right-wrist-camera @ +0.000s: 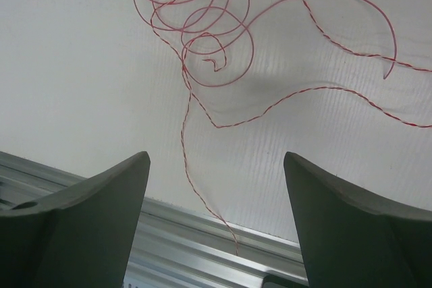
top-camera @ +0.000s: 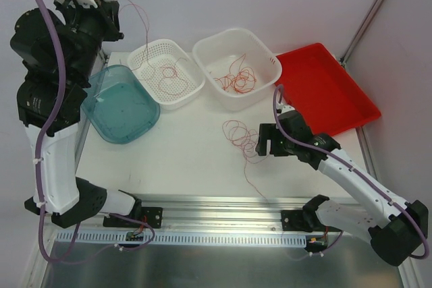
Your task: Untangle the cables
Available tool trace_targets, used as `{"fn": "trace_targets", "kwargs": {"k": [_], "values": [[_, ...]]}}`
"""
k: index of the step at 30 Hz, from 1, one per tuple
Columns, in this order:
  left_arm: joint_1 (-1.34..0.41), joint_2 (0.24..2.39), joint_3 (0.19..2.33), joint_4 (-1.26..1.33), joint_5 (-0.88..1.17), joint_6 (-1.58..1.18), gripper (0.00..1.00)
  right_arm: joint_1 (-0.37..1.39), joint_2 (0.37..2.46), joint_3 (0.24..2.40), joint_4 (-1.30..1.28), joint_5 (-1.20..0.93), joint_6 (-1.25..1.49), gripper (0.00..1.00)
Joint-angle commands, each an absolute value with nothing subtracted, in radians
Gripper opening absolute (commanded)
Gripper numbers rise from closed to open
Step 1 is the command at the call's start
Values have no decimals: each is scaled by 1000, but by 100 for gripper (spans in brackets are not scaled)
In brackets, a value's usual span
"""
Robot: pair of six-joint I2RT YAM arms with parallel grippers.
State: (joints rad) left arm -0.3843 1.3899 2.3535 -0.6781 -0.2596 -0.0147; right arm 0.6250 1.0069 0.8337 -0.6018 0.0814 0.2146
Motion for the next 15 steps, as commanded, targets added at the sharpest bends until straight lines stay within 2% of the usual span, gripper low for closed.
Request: {"fn": "trace_targets", "kwargs": {"k": [1,7,15], "values": [[-373,1371,2346,-588,-307,43,0,621,1009,831,-557,61,198,85],[-344,1440,2321,-535,-334,86,0,623,1003,827,-561,57,196,85],[-215,1558,2370,-445,-276,65,0,621,988,818,-584,54,189,84]]}}
